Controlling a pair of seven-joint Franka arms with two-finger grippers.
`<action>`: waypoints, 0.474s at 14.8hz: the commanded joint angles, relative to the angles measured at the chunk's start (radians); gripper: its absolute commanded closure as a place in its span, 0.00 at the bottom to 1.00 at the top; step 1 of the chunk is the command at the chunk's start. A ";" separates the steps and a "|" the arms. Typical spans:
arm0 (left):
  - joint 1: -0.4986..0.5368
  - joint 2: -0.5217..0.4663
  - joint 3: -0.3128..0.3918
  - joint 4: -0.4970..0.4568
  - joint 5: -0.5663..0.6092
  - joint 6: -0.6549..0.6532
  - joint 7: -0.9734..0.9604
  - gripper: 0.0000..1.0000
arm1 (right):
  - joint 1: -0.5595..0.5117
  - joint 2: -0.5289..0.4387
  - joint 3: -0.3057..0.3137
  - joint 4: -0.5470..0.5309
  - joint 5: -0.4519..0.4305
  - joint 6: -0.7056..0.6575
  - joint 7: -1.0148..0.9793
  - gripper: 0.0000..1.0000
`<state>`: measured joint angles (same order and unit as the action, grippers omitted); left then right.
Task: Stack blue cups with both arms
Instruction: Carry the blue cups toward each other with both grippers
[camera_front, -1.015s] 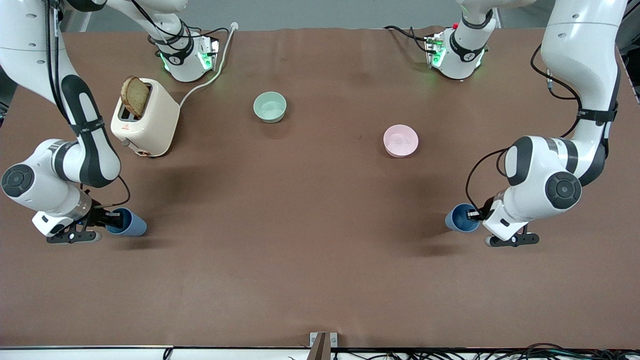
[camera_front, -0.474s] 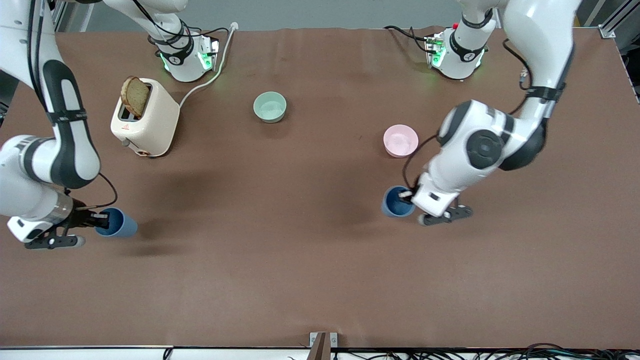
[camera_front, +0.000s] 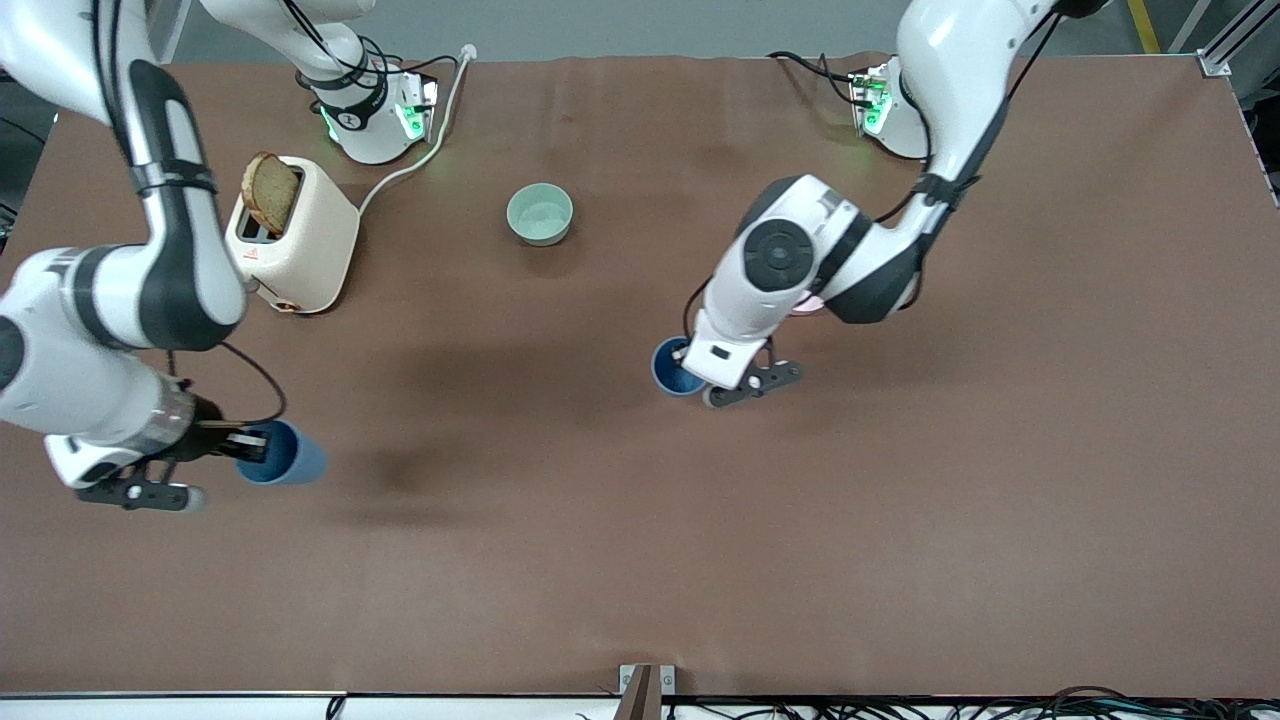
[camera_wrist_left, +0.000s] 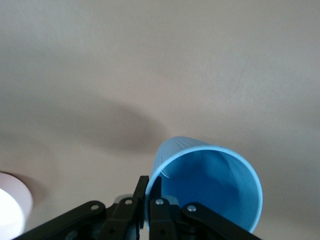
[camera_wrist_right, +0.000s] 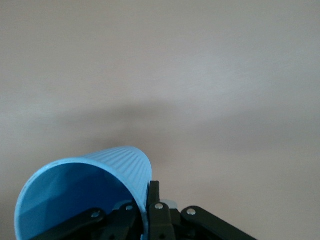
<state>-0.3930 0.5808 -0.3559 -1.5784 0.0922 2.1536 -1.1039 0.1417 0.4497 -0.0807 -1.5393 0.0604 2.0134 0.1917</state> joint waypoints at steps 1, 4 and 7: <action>-0.052 0.071 0.009 0.058 0.096 0.012 -0.146 1.00 | 0.076 -0.009 -0.007 0.014 0.006 -0.004 0.136 0.99; -0.081 0.103 0.009 0.063 0.115 0.034 -0.192 1.00 | 0.118 -0.009 0.033 0.027 0.006 0.002 0.250 0.99; -0.083 0.131 0.009 0.066 0.110 0.074 -0.202 0.94 | 0.121 -0.009 0.120 0.027 0.004 0.007 0.339 0.99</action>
<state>-0.4681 0.6895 -0.3545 -1.5425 0.1863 2.2122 -1.2867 0.2682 0.4497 -0.0098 -1.5106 0.0606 2.0179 0.4704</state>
